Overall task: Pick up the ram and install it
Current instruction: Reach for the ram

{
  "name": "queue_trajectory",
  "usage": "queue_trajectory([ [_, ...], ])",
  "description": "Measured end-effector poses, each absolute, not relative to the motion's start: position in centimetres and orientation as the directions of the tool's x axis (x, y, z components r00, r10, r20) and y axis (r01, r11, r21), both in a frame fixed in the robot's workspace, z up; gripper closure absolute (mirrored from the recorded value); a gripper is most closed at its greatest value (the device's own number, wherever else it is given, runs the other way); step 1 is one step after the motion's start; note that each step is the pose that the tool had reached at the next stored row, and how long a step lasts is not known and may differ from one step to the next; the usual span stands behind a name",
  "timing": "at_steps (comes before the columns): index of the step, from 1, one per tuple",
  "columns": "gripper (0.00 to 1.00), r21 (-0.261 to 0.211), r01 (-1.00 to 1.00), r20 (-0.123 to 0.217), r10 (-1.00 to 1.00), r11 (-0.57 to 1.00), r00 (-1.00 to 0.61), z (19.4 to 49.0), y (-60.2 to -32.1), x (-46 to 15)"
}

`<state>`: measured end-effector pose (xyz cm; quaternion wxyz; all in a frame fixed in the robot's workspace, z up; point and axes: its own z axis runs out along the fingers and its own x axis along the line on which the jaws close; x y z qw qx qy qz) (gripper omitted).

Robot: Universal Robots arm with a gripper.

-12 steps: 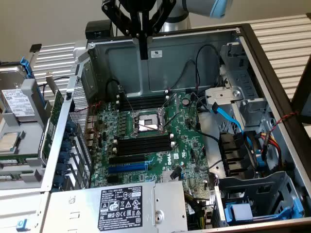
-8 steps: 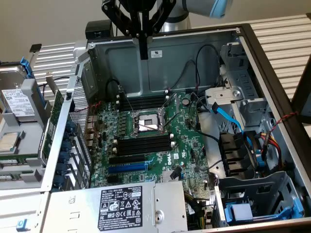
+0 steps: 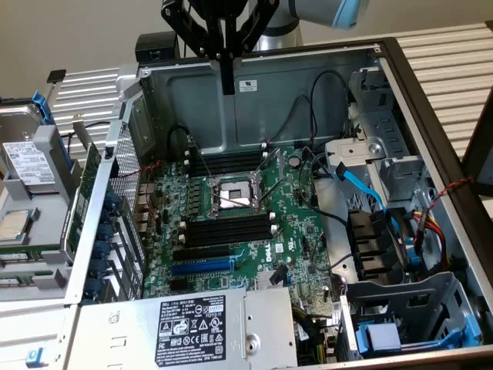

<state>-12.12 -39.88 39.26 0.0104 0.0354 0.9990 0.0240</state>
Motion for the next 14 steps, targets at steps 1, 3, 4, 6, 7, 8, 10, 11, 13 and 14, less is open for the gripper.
queue_trajectory([
  [1, 0.89, 0.049, 0.070, -0.019, 0.071, 0.996, -0.997, 39.3, -39.9, -12.1],
  [3, 0.89, 0.049, 0.070, -0.019, 0.071, 0.996, -0.997, 39.3, -39.9, -12.2],
  [4, 0.89, 0.049, 0.070, -0.019, 0.071, 0.996, -0.997, 39.3, -39.9, -12.3],
  [6, 0.89, 0.049, 0.070, -0.019, 0.071, 0.996, -0.997, 39.3, -39.9, -12.6],
  [7, 0.89, 0.049, 0.070, -0.019, 0.071, 0.996, -0.997, 39.3, -39.9, -12.8],
  [8, 0.89, 0.049, 0.070, -0.019, 0.071, 0.996, -0.997, 39.3, -39.9, -13.0],
  [10, 0.89, 0.049, 0.070, -0.020, 0.071, 0.996, -0.997, 39.3, -39.9, -13.5],
  [11, 0.89, 0.049, 0.070, -0.020, 0.071, 0.996, -0.997, 39.3, -39.9, -13.7],
  [13, 0.89, 0.049, 0.070, -0.021, 0.071, 0.996, -0.997, 39.3, -39.9, -14.3],
  [14, 0.89, 0.049, 0.070, -0.021, 0.071, 0.996, -0.997, 39.3, -39.9, -14.5],
])
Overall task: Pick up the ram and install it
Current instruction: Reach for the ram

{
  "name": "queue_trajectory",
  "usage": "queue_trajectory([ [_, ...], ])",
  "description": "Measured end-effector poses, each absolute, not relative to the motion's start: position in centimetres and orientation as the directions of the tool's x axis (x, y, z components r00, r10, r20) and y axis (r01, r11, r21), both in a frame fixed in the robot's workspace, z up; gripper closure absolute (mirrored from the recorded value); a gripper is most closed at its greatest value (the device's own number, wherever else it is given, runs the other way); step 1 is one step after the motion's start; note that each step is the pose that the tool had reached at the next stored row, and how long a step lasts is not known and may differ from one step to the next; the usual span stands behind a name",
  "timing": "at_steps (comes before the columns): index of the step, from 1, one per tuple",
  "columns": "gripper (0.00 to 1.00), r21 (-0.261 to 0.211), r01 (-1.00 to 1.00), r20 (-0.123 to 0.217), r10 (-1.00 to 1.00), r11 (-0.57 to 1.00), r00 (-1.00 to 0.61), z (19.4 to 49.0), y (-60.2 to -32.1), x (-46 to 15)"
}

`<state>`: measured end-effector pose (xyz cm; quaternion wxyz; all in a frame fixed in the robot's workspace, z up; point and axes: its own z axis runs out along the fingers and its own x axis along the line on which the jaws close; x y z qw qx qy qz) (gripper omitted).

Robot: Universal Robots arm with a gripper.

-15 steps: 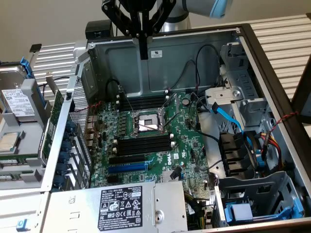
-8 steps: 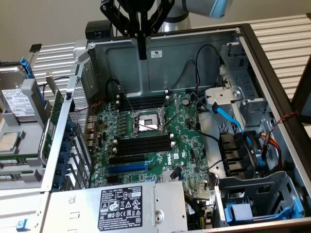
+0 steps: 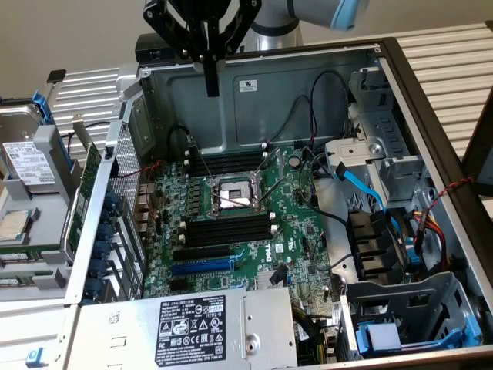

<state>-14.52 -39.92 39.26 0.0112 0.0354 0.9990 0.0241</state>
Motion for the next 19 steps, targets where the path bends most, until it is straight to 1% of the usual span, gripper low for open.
queue_trajectory([
  [19, 0.89, 0.049, 0.070, -0.022, 0.071, 0.996, -0.997, 39.3, -40.2, -22.1],
])
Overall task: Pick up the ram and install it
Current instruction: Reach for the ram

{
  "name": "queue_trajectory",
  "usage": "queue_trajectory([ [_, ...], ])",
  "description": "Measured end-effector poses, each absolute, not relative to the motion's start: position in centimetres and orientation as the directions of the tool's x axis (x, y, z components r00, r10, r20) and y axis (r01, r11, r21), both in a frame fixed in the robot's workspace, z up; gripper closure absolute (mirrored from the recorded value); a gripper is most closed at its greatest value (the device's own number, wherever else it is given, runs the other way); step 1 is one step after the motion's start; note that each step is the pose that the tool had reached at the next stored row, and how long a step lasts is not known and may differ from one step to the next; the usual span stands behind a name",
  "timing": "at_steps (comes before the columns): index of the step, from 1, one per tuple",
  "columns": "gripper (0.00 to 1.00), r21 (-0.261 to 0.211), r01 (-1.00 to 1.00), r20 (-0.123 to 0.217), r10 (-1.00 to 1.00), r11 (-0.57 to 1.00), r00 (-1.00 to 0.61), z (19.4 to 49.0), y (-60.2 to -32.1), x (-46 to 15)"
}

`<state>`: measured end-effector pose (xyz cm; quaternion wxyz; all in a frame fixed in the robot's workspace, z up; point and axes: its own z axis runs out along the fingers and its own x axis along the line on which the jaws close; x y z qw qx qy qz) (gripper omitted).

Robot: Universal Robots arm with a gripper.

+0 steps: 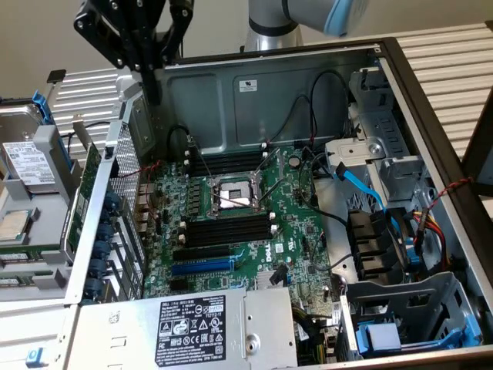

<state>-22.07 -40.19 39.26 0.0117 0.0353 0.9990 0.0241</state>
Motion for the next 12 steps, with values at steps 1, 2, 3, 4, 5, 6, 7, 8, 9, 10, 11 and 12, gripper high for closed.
queue_trajectory([
  [1, 0.89, 0.049, 0.070, -0.022, 0.071, 0.996, -0.997, 39.3, -40.2, -22.5],
  [2, 0.89, 0.049, 0.070, -0.022, 0.071, 0.996, -0.997, 39.3, -40.3, -22.9],
  [3, 0.89, 0.049, 0.070, -0.022, 0.071, 0.996, -0.997, 39.3, -40.3, -23.4],
  [4, 0.89, 0.049, 0.070, -0.022, 0.071, 0.996, -0.997, 39.3, -40.3, -23.8],
  [5, 0.89, 0.049, 0.070, -0.022, 0.071, 0.996, -0.997, 39.3, -40.3, -24.3],
  [6, 0.89, 0.049, 0.070, -0.022, 0.071, 0.996, -0.997, 39.3, -40.4, -24.7],
  [7, 0.89, 0.049, 0.070, -0.022, 0.071, 0.996, -0.997, 39.3, -40.4, -25.2],
  [8, 0.89, 0.049, 0.070, -0.022, 0.071, 0.996, -0.997, 39.3, -40.5, -25.6],
  [9, 0.89, 0.049, 0.070, -0.022, 0.071, 0.996, -0.997, 39.3, -40.5, -26.1],
  [10, 0.89, 0.049, 0.070, -0.022, 0.071, 0.996, -0.997, 39.3, -40.5, -26.5],
  [11, 0.89, 0.049, 0.070, -0.023, 0.071, 0.996, -0.997, 39.3, -40.6, -27.0],
  [12, 0.89, 0.049, 0.070, -0.023, 0.071, 0.996, -0.997, 39.3, -40.6, -27.4],
])
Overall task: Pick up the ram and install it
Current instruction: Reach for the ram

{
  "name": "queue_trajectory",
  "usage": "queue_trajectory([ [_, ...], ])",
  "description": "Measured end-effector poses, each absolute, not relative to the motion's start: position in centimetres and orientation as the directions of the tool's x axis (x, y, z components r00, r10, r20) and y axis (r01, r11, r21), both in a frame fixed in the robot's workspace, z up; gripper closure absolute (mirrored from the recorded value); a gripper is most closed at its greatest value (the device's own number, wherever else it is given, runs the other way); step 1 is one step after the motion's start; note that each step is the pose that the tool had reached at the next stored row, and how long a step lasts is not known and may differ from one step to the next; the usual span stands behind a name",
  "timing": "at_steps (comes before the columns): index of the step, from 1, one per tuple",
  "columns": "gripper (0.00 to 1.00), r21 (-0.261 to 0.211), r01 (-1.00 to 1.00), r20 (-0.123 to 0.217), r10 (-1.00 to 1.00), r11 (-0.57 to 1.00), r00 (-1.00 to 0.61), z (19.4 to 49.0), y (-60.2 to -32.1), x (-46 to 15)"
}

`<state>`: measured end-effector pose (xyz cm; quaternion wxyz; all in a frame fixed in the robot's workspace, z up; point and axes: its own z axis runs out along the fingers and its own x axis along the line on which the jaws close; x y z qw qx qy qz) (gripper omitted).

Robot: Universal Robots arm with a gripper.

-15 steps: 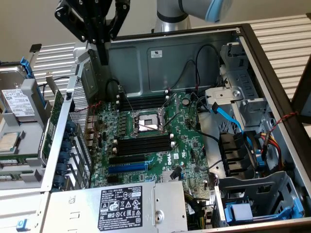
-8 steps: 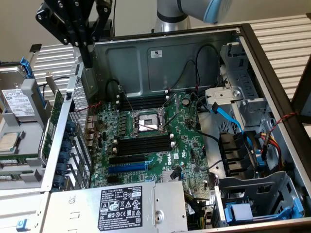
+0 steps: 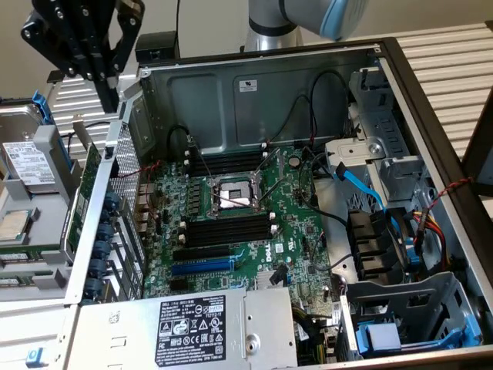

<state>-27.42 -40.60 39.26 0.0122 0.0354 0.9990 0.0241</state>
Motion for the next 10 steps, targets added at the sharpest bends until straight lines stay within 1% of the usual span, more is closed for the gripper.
queue_trajectory([
  [10, 0.89, 0.049, 0.070, -0.025, 0.071, 0.996, -0.997, 39.3, -40.9, -32.0],
])
